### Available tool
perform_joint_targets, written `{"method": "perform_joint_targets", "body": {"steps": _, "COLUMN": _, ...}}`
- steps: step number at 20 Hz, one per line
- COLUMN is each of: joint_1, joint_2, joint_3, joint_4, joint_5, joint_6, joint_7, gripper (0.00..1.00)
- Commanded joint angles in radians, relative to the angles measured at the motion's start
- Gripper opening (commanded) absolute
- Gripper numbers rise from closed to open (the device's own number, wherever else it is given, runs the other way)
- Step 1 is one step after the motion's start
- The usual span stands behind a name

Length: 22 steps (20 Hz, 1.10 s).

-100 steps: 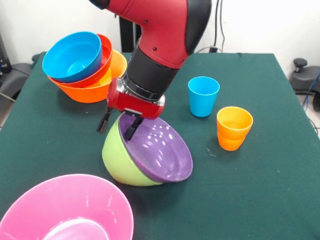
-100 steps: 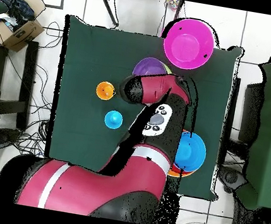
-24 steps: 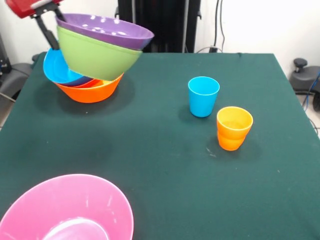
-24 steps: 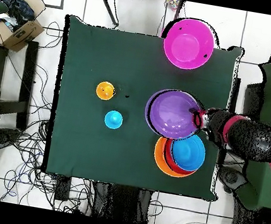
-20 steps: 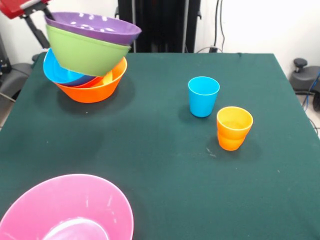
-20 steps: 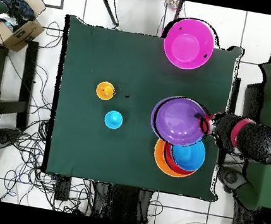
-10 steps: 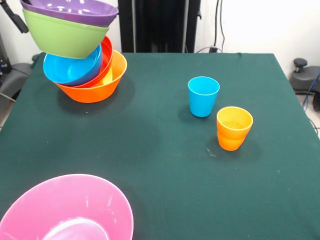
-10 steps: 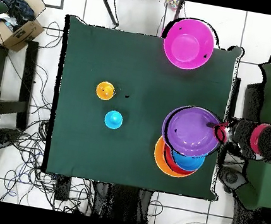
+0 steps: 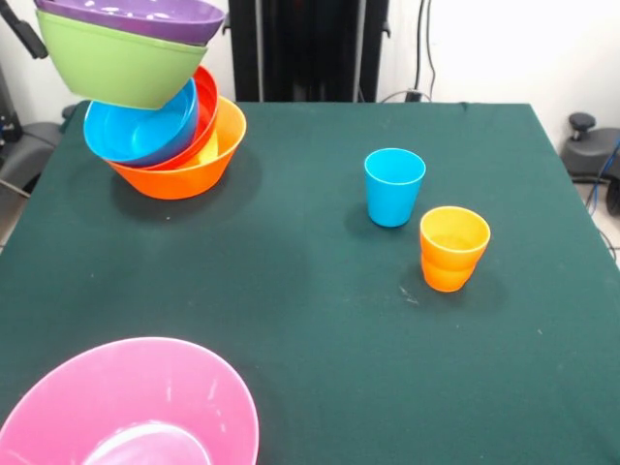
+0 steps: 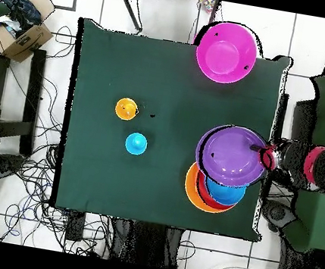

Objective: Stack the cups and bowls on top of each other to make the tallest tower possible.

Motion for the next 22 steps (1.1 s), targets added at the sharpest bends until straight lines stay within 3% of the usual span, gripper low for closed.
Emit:
{"method": "perform_joint_targets", "body": {"steps": 1, "joint_1": 0.014, "joint_2": 0.026, "joint_3": -0.003, "joint_4": -0.004, "joint_5": -0.074, "joint_6": 0.033, "joint_7": -0.326, "gripper": 0.0}}
{"method": "perform_joint_targets", "body": {"steps": 11, "joint_1": -0.002, "joint_2": 0.044, "joint_3": -0.007, "joint_4": 0.021, "joint_5": -0.094, "joint_6": 0.004, "joint_7": -0.322, "gripper": 0.0}}
{"method": "perform_joint_targets", "body": {"steps": 22, "joint_1": -0.04, "joint_2": 0.091, "joint_3": -0.013, "joint_4": 0.119, "joint_5": -0.163, "joint_6": -0.108, "joint_7": -0.271, "gripper": 0.0}}
